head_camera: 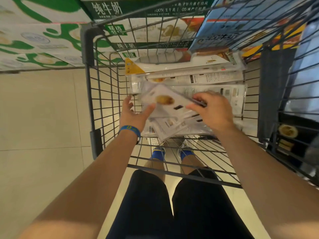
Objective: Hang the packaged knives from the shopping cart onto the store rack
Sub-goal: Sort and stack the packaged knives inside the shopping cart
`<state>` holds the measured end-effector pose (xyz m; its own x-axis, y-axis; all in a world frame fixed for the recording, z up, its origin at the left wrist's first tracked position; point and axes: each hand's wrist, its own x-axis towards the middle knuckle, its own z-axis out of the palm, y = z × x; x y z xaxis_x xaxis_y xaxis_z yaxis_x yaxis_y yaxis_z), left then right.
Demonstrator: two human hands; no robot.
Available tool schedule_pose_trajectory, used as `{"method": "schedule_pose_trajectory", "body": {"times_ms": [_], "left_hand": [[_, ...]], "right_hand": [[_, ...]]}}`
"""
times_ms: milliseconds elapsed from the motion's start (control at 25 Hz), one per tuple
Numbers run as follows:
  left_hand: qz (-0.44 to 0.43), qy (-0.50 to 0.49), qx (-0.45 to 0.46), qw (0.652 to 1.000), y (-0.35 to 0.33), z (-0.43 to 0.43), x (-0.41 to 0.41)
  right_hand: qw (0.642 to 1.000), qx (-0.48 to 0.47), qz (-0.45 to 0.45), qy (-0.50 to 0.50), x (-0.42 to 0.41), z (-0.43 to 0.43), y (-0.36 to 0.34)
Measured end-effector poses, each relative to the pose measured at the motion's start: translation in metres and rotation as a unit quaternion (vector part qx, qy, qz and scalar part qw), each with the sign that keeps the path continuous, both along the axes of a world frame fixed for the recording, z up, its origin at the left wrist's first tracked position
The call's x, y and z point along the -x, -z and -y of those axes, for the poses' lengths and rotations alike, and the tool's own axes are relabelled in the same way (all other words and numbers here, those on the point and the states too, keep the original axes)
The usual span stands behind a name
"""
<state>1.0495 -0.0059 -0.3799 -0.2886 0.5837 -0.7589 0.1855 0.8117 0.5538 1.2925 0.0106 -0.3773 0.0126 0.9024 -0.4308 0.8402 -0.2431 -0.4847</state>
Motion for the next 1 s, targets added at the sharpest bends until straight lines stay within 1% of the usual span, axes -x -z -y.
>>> {"method": "schedule_pose_trajectory", "body": {"times_ms": [40, 120, 200, 280, 400, 480, 560, 640, 680, 760, 880, 1000], "left_hand": [[0.027, -0.021, 0.037, 0.999, 0.000, -0.001, -0.001], [0.132, -0.051, 0.101, 0.985, -0.001, 0.000, -0.007], [0.189, -0.039, 0.079, 0.978, -0.004, -0.006, -0.016], [0.217, -0.038, 0.026, 0.975, -0.006, -0.014, -0.030], [0.227, -0.055, -0.011, 0.972, -0.014, -0.029, -0.049], [0.215, -0.060, -0.011, 0.975, -0.019, -0.035, -0.057], [0.171, -0.038, -0.022, 0.984, -0.029, -0.040, -0.062], [0.110, -0.040, -0.056, 0.992, -0.037, -0.046, -0.062], [0.093, -0.047, -0.077, 0.992, -0.038, -0.048, -0.062], [0.092, -0.051, -0.116, 0.988, -0.036, -0.050, -0.060], [0.069, -0.011, -0.167, 0.984, -0.033, -0.050, -0.052], [0.060, 0.024, -0.169, 0.984, -0.032, -0.050, -0.039]], "right_hand": [[0.999, -0.017, -0.023, 0.044, -0.003, -0.004, -0.003], [0.993, -0.032, -0.064, 0.095, -0.005, -0.011, -0.011], [0.985, -0.040, -0.118, 0.122, -0.005, -0.013, -0.022], [0.964, -0.035, -0.205, 0.163, -0.003, -0.008, -0.032], [0.909, -0.004, -0.353, 0.220, 0.007, -0.001, -0.044], [0.881, 0.002, -0.398, 0.255, 0.015, -0.003, -0.047], [0.879, -0.020, -0.384, 0.283, 0.019, -0.010, -0.048], [0.891, -0.051, -0.349, 0.286, 0.022, -0.015, -0.046], [0.894, -0.060, -0.338, 0.287, 0.024, -0.018, -0.045], [0.890, -0.071, -0.333, 0.302, 0.026, -0.021, -0.043], [0.872, -0.089, -0.357, 0.322, 0.029, -0.019, -0.041], [0.862, -0.102, -0.353, 0.349, 0.032, -0.016, -0.041]]}}
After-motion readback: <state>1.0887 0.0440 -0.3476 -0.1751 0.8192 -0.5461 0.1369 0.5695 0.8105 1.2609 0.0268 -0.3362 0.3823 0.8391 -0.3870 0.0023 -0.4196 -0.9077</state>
